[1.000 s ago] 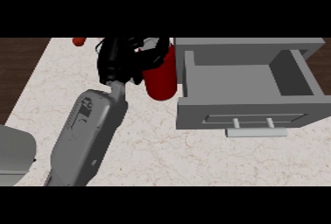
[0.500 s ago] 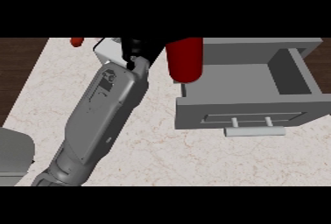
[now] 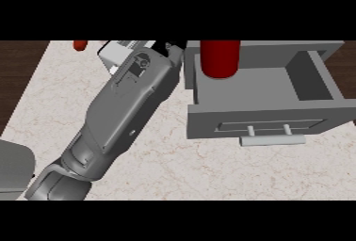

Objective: Pick up the can, place it into the drawer and close the drawer

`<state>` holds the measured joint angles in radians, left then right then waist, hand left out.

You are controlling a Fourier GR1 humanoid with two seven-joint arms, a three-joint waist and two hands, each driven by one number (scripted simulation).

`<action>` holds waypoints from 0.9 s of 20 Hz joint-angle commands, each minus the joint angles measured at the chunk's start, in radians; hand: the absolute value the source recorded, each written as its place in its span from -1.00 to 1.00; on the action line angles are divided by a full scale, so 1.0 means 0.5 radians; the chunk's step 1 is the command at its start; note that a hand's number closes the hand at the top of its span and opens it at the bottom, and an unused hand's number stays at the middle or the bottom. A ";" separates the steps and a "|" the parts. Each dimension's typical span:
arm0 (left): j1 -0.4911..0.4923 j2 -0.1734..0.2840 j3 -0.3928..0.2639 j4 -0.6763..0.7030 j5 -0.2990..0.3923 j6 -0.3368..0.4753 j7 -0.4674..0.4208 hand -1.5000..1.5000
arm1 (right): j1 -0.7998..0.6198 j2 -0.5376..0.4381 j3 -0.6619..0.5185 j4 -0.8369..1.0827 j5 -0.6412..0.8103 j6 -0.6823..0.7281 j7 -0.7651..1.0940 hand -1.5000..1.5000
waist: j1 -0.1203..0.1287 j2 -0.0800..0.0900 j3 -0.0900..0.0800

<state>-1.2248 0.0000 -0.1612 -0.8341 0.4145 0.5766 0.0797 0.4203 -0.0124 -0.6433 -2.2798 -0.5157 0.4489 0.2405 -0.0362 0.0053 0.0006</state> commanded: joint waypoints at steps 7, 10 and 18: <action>-0.348 0.000 -0.201 0.421 0.357 0.098 -0.114 1.00 | -0.116 -0.012 0.059 -0.098 0.046 -0.115 0.145 -1.00 | -0.029 0.009 0.000; -0.258 0.000 -0.307 0.493 0.508 0.072 -0.298 1.00 | -0.103 -0.036 0.019 -0.067 -0.005 -0.069 0.120 -1.00 | -0.068 0.019 0.001; -0.291 0.000 -0.528 0.587 0.710 0.172 -0.313 1.00 | -0.009 -0.058 -0.084 -0.110 -0.144 -0.029 0.155 -1.00 | -0.091 0.013 0.002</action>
<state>-1.3814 0.0000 -0.3834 -0.5667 0.7183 0.6567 -0.0497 0.3855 -0.0415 -0.6610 -2.3106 -0.5568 0.4288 0.3051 -0.0738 0.0118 0.0015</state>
